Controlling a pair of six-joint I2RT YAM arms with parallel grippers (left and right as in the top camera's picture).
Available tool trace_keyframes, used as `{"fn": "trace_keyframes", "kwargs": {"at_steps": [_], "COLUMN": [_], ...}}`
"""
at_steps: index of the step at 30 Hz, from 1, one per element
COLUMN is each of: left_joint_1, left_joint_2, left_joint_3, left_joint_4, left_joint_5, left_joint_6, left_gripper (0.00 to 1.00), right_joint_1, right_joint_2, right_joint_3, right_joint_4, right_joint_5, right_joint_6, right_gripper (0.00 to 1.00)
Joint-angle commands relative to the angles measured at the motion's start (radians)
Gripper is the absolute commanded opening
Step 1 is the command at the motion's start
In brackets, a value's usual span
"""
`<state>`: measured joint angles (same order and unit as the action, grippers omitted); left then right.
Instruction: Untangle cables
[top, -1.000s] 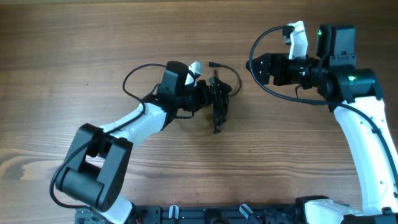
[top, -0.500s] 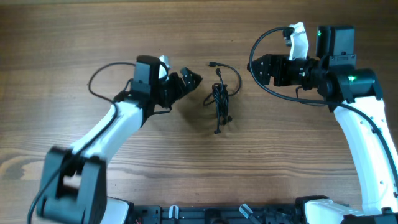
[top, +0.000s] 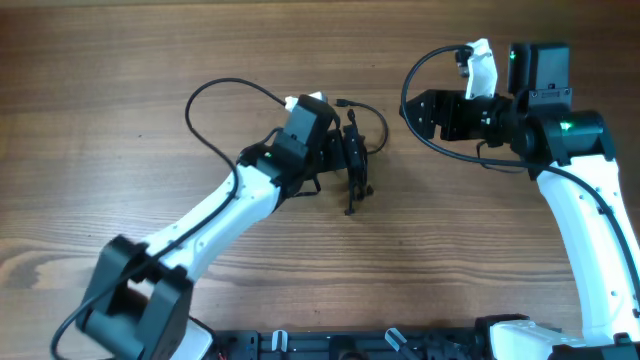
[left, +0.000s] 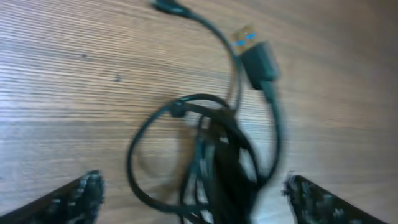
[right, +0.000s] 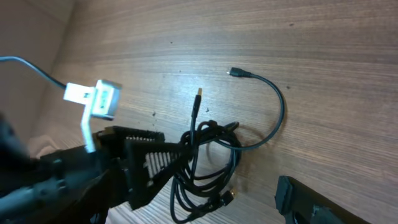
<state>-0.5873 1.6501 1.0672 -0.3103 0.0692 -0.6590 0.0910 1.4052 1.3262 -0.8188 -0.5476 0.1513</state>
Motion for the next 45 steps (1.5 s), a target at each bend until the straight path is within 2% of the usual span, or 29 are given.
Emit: {"fn": "trace_keyframes", "kwargs": {"at_steps": [1, 4, 7, 9, 10, 11, 14, 15, 18, 19, 21, 25, 29, 32, 34, 37, 40, 42, 45], "left_joint_1": [-0.019, -0.029, -0.031, -0.031, -0.031, -0.031, -0.031, -0.031, -0.031, -0.031, -0.031, -0.031, -0.031, -0.031, -0.031, -0.031, -0.031, -0.029, -0.003], "left_joint_2": [0.021, 0.021, 0.021, 0.021, 0.021, 0.021, 0.013, 0.002, -0.032, -0.037, -0.046, -0.046, -0.046, -0.042, -0.035, -0.032, -0.032, -0.047, -0.133], "left_joint_3": [0.032, 0.032, 0.032, 0.032, 0.032, 0.032, 0.033, 0.033, 0.033, 0.033, 0.033, 0.033, 0.032, 0.032, 0.032, 0.032, 0.033, 0.039, 0.117], "left_joint_4": [0.002, 0.001, 0.001, 0.002, 0.002, 0.003, 0.021, 0.034, 0.039, 0.030, -0.011, -0.092, -0.106, -0.106, -0.106, -0.105, -0.082, -0.037, -0.034], "left_joint_5": [-0.059, -0.064, -0.063, -0.064, -0.064, -0.064, -0.064, -0.063, -0.059, -0.059, -0.050, -0.045, -0.074, -0.106, -0.109, -0.116, -0.116, -0.111, -0.013], "left_joint_6": [0.024, 0.023, 0.023, 0.023, 0.023, 0.023, 0.023, 0.023, 0.023, 0.023, 0.023, 0.023, 0.023, 0.023, 0.024, 0.024, 0.027, 0.080, 0.080], "left_gripper": [0.73, 0.44, 0.31, 0.17, 0.06, 0.04, 0.04, 0.15, 0.56, 0.59, 0.58, 0.43, 0.37, 0.25, 0.14, 0.06, 0.04, 0.04, 0.04], "right_joint_1": [0.002, 0.002, 0.002, 0.002, 0.002, 0.002, 0.002, 0.002, 0.002, 0.002, 0.002, 0.002, 0.002, 0.002, 0.002, 0.002, 0.002, 0.002, 0.002], "right_joint_2": [-0.001, -0.001, -0.001, -0.001, -0.001, -0.001, -0.001, -0.001, -0.001, -0.001, -0.001, -0.001, -0.001, -0.001, -0.001, -0.001, -0.001, -0.001, -0.001], "right_joint_3": [0.007, 0.007, 0.007, 0.007, 0.007, 0.007, 0.007, 0.007, 0.007, 0.007, 0.007, 0.007, 0.007, 0.007, 0.007, 0.007, 0.007, 0.007, 0.007], "right_joint_4": [-0.009, -0.009, -0.009, -0.009, -0.009, -0.009, -0.008, -0.008, -0.008, -0.008, -0.009, -0.009, -0.009, -0.010, -0.010, -0.010, -0.010, -0.013, -0.024], "right_joint_5": [0.026, 0.026, 0.026, 0.026, 0.026, 0.026, 0.029, 0.029, 0.029, 0.029, 0.029, 0.029, 0.029, 0.029, 0.029, 0.029, 0.029, 0.029, 0.023], "right_joint_6": [-0.020, -0.019, -0.019, -0.018, -0.018, -0.018, -0.018, -0.018, -0.018, -0.018, -0.018, -0.018, -0.018, -0.018, -0.018, -0.018, -0.018, -0.018, -0.018], "right_gripper": [0.86, 0.86, 0.86, 0.86, 0.86, 0.86, 0.87, 0.87, 0.87, 0.87, 0.87, 0.87, 0.87, 0.87, 0.87, 0.87, 0.87, 0.87, 0.87]}}
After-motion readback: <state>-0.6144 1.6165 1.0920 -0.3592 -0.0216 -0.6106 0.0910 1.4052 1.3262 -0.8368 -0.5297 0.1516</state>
